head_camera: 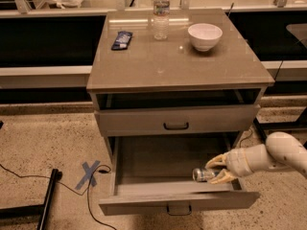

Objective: Pick redbull can from middle drawer and place on counter

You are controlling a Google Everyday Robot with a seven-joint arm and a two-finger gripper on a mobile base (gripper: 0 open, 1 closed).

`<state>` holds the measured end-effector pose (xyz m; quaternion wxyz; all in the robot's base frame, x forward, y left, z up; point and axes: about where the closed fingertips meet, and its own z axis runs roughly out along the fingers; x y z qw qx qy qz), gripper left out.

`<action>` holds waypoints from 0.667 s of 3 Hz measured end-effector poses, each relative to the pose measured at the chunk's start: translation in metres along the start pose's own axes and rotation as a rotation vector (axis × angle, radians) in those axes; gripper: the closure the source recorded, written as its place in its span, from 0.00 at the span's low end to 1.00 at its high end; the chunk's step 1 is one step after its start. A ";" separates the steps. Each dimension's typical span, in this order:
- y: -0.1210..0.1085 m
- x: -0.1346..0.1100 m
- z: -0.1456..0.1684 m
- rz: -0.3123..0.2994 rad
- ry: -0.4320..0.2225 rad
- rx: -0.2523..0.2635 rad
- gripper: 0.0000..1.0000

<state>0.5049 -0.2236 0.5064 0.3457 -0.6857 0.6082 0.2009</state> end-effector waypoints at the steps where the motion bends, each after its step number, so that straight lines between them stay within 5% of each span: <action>1: 0.012 -0.034 -0.033 -0.024 -0.037 0.048 1.00; 2: 0.001 -0.058 -0.066 -0.031 -0.024 0.096 1.00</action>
Offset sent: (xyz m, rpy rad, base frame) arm -0.0165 -0.0211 0.1408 0.0231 -0.1386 -0.0934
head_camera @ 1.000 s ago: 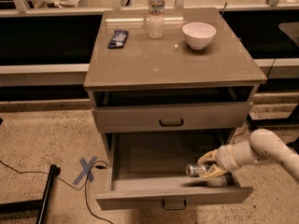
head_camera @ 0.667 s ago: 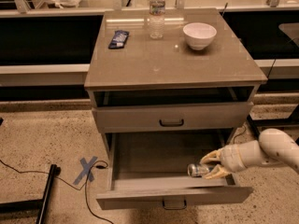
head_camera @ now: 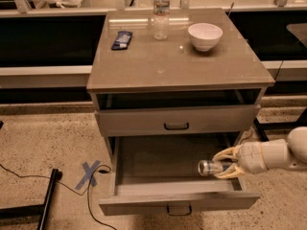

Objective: Pick redbull can from middle drawer and place on counter

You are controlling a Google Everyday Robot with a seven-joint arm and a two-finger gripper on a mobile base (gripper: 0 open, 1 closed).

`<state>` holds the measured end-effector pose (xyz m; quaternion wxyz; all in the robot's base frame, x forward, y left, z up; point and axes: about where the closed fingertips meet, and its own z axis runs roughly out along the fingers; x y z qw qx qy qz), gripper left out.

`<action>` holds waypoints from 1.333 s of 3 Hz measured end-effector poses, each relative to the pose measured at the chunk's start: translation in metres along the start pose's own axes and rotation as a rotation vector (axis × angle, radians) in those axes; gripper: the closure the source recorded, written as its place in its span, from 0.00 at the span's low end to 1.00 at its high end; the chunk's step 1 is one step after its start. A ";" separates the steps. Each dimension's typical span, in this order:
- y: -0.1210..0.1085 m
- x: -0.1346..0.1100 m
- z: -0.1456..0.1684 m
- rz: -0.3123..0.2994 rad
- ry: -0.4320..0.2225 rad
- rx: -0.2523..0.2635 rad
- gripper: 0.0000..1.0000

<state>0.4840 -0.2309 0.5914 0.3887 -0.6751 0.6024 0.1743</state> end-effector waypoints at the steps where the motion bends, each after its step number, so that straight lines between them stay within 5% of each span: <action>1: -0.030 -0.028 -0.029 -0.021 0.062 0.007 1.00; 2: -0.074 -0.066 -0.053 -0.055 0.123 -0.014 1.00; 4: -0.086 -0.085 -0.075 -0.093 0.087 0.010 1.00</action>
Offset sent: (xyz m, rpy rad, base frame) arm 0.0710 0.0041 0.1609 -0.2105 -0.0373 0.0142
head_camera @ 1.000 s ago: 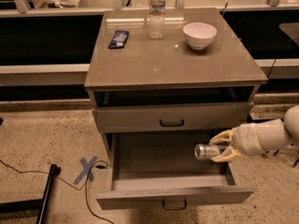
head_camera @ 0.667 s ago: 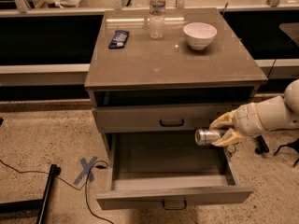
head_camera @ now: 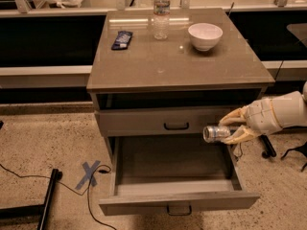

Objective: Pick redbull can from middle drawer and place on counter

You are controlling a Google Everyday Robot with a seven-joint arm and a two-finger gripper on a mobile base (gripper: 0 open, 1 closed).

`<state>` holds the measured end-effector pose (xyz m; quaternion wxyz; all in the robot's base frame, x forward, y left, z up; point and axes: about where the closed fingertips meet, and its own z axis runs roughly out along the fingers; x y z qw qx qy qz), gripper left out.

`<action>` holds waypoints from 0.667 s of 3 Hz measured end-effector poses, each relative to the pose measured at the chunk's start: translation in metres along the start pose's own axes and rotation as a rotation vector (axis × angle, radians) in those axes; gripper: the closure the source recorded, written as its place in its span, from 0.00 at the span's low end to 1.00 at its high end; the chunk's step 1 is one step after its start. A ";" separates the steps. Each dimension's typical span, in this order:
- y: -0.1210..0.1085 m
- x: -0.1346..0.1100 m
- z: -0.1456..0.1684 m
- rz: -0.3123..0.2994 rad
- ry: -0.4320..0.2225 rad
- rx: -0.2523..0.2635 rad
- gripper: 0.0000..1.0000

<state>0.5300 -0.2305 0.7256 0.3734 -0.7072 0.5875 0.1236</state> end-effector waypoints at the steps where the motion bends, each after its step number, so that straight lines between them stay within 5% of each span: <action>1: -0.007 -0.022 -0.034 -0.047 0.015 0.019 1.00; 2: -0.017 -0.044 -0.042 -0.102 0.019 -0.002 1.00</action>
Offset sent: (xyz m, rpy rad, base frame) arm -0.0065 0.0163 0.0937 -0.0775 -0.0995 0.1237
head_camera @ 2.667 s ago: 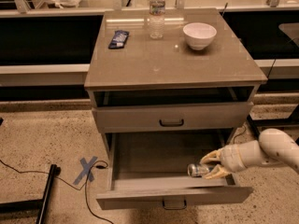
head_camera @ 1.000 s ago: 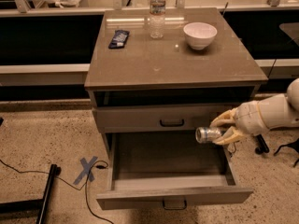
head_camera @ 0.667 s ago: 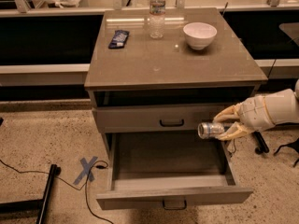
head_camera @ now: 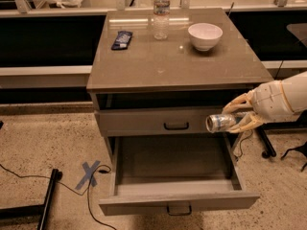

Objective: Pick redbull can from middle drawer and place on counter

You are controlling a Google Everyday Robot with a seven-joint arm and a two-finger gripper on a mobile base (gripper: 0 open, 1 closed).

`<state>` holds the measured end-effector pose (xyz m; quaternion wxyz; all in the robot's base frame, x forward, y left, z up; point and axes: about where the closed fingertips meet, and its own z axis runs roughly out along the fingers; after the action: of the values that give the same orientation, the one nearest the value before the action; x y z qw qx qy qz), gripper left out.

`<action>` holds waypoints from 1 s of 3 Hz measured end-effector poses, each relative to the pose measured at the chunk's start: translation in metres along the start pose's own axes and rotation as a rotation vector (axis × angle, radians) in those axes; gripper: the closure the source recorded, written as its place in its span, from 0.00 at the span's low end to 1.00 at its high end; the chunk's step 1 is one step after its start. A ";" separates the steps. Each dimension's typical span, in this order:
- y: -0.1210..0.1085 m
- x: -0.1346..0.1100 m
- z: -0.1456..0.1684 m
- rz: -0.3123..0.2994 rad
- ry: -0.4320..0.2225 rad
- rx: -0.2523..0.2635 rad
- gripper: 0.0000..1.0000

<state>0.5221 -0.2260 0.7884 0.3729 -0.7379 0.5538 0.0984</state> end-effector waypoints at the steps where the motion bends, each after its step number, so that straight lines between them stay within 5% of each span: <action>1: -0.010 -0.015 -0.001 -0.056 0.005 -0.037 1.00; 3: -0.036 -0.044 -0.001 -0.142 0.045 -0.070 1.00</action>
Offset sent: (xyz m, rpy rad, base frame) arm 0.0196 0.0351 0.0427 -0.1069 -0.0456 0.1413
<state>0.5378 -0.1905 0.8296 0.3403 -0.7900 0.5045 0.0746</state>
